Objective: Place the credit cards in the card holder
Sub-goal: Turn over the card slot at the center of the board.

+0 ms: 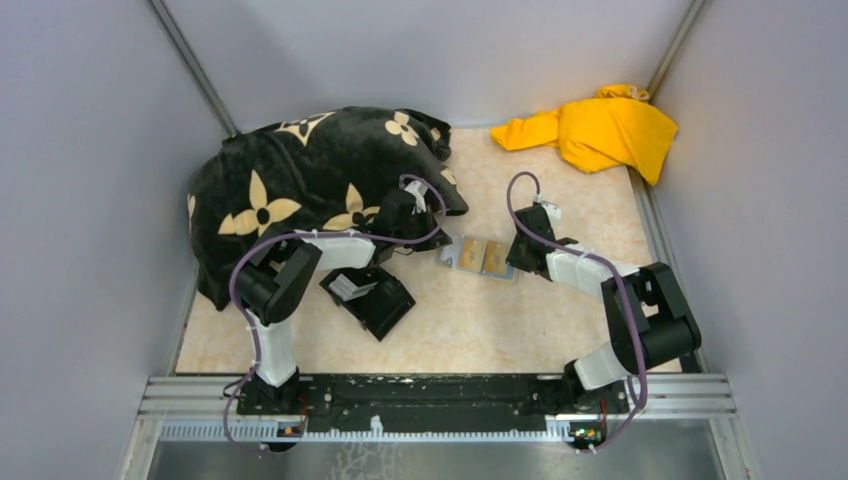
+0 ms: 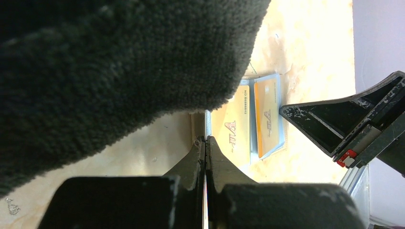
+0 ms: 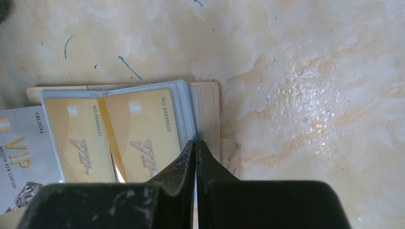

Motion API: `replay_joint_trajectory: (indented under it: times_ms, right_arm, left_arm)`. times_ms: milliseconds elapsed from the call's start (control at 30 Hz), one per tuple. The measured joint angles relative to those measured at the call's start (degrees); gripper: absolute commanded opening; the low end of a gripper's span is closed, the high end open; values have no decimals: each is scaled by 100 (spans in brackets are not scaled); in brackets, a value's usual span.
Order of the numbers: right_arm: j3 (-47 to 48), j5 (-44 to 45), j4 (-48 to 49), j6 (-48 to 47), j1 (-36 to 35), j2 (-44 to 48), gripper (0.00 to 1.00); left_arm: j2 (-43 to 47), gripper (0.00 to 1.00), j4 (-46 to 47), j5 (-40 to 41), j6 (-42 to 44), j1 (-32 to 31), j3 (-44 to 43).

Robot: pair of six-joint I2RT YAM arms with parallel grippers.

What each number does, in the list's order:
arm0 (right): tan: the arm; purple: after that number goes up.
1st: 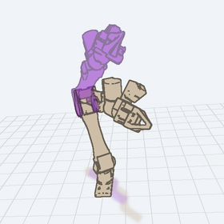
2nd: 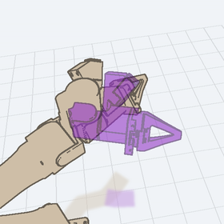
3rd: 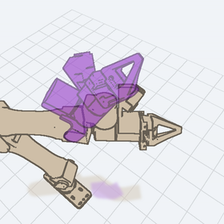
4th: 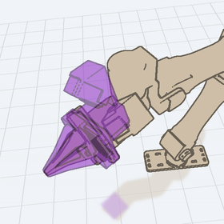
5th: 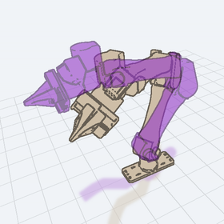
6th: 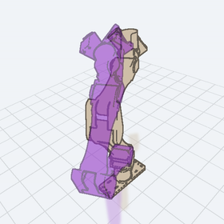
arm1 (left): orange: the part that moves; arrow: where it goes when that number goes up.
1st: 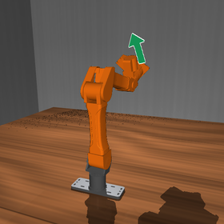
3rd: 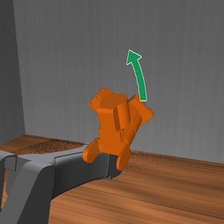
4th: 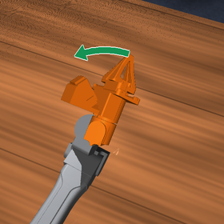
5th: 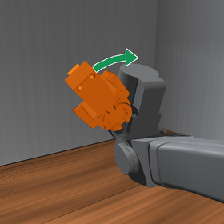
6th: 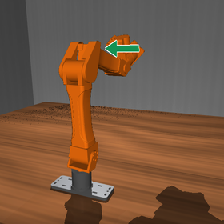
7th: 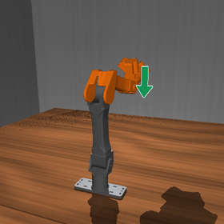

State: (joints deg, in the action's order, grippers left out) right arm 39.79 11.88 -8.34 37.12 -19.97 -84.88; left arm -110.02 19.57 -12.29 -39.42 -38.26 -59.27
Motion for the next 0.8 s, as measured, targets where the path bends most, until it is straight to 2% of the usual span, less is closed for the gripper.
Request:
replay_joint_trajectory:
  times_ms: [800]
  right_arm:
    - [0,-2,2,0,0,0,0]
  left_arm:
    - [63,0,-81,31,0,-63,0]
